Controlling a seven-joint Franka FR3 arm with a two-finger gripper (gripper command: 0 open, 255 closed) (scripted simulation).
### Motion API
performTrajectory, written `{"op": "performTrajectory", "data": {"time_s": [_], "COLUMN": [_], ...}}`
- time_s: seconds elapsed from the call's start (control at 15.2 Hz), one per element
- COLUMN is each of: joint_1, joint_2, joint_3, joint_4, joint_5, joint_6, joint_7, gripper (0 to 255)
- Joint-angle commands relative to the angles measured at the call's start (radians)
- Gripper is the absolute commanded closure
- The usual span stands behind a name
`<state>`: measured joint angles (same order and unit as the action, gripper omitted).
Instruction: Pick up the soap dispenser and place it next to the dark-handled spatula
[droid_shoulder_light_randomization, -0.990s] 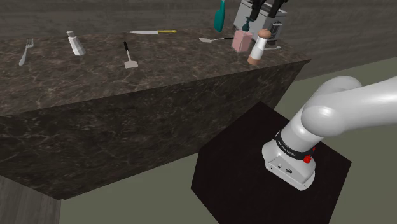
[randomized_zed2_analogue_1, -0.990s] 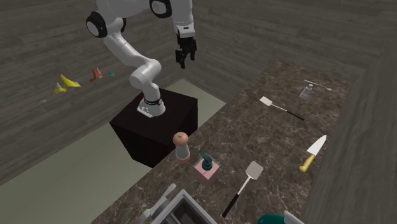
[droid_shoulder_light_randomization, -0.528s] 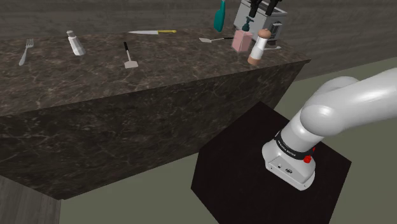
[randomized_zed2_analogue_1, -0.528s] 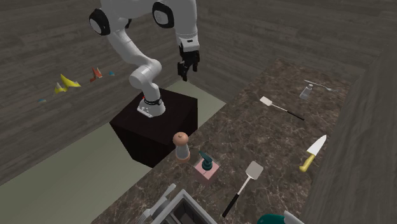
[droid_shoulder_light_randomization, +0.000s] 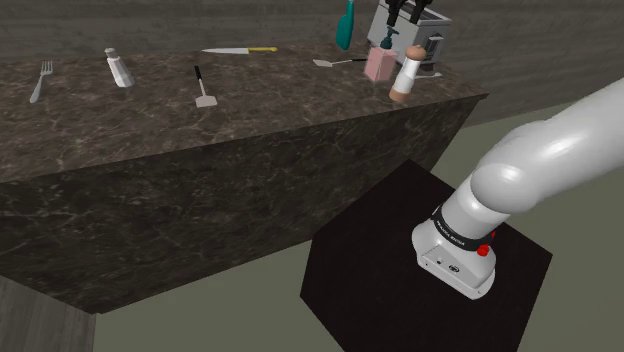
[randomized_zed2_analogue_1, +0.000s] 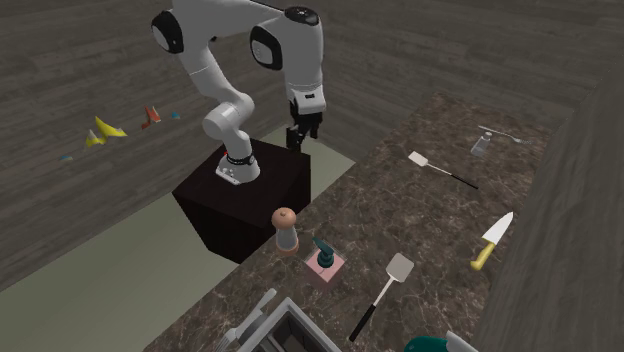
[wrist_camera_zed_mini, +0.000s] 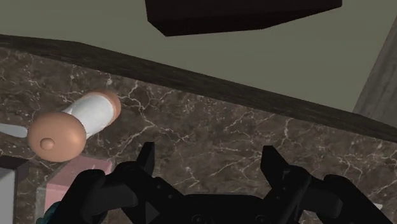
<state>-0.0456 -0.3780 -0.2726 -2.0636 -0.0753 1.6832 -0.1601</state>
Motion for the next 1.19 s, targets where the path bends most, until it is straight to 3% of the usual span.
{"op": "performTrajectory", "data": {"time_s": [0.0,0.59,1.12], "joint_1": [-0.007,-0.056,-0.185], "joint_2": [0.065,0.414,0.781], "joint_3": [-0.033,-0.149,-0.182], "joint_4": [0.043,0.331,0.724], "joint_5": [0.003,0.089,0.222], "joint_6": [0.015,0.028,-0.056], "joint_7": [-0.043,-0.237,-0.386], "gripper": [0,0,0]}}
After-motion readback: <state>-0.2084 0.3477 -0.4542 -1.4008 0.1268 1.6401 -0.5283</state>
